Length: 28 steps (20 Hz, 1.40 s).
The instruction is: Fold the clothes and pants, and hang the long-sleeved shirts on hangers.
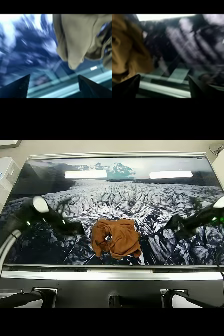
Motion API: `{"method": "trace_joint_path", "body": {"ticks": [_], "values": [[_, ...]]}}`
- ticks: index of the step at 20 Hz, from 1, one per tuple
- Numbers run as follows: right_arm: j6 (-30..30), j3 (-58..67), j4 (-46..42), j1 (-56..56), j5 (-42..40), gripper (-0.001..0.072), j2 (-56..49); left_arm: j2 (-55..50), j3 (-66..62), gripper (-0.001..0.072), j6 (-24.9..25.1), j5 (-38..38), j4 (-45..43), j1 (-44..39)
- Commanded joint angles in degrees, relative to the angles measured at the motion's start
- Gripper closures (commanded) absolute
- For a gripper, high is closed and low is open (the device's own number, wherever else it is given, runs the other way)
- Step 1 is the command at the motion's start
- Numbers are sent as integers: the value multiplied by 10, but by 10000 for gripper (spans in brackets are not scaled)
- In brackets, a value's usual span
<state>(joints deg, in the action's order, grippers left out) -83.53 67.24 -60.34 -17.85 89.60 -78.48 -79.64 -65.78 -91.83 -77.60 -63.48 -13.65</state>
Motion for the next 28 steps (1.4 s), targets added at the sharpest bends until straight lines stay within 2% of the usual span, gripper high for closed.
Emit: {"method": "trace_joint_path", "body": {"ticks": [1,4,7,8,9,12,15,16,17,18,19,20,21,23,25,28], "values": [[78,-134,129,10,-12,9,-9,13,178,-9,19,126,100,-36],[102,-199,132,57,-70,6,-9,7,209,-8,19,205,115,-89],[111,-209,134,85,-101,4,-9,0,209,-7,19,262,134,-99],[111,-210,138,88,-107,4,-9,0,209,3,19,279,142,-99],[108,-210,138,89,-112,4,-9,0,209,54,19,294,150,-100],[105,-227,136,120,-145,4,-10,-2,209,92,17,334,175,-108],[113,-261,152,174,-209,4,-10,-5,209,429,-14,368,179,-120],[113,-266,154,185,-228,6,-10,-5,209,571,-13,368,181,-121],[113,-268,153,193,-244,13,-11,-4,209,673,-11,367,181,-121],[106,-268,154,200,-260,38,-11,-3,209,676,-11,367,181,-121],[97,-268,154,207,-275,141,-11,-3,209,677,-11,367,181,-121],[89,-268,155,213,-288,317,-10,-3,209,677,-8,367,181,-121],[87,-267,166,214,-291,653,-10,0,209,677,-2,365,181,-121],[100,-253,182,211,-284,669,-1,18,203,679,27,365,178,-117],[104,-201,153,211,-284,669,31,57,176,679,39,365,155,-99],[64,-38,1,211,-278,669,87,141,83,679,39,365,64,-42]]}}
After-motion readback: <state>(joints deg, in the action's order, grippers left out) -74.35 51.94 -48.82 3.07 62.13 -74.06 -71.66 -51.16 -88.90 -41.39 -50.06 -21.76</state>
